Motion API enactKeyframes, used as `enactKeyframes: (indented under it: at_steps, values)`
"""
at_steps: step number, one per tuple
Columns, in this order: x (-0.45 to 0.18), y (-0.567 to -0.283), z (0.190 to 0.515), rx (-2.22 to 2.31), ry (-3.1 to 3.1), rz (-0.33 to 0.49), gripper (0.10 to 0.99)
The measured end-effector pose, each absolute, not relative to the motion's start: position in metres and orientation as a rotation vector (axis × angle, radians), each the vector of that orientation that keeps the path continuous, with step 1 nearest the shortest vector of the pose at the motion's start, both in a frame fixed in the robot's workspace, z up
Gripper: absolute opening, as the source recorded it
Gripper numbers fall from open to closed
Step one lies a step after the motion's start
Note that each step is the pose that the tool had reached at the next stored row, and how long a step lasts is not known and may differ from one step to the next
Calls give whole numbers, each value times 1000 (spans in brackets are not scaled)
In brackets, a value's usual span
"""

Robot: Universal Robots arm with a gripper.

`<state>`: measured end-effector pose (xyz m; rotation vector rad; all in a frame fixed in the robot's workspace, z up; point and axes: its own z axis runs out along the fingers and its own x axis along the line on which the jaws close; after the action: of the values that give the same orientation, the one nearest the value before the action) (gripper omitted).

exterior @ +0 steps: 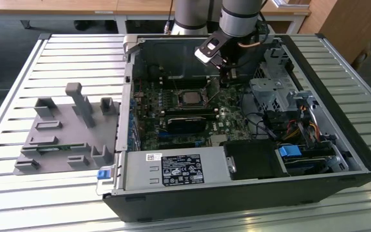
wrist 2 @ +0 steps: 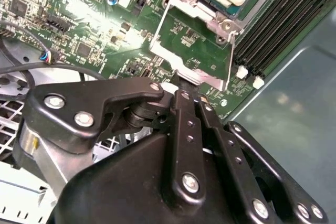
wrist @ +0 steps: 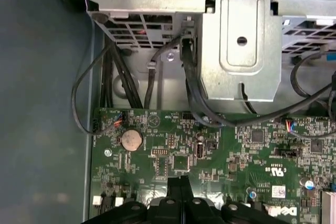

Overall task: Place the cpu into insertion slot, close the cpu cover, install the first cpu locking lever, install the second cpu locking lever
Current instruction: 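Close the cpu cover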

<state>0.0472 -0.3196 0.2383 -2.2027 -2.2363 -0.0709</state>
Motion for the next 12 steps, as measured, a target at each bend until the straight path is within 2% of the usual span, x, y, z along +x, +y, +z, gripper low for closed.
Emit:
enactKeyframes:
  at_steps: [12]
  values:
    - [29, -320, 238, -2203, -2236, -71, 106]
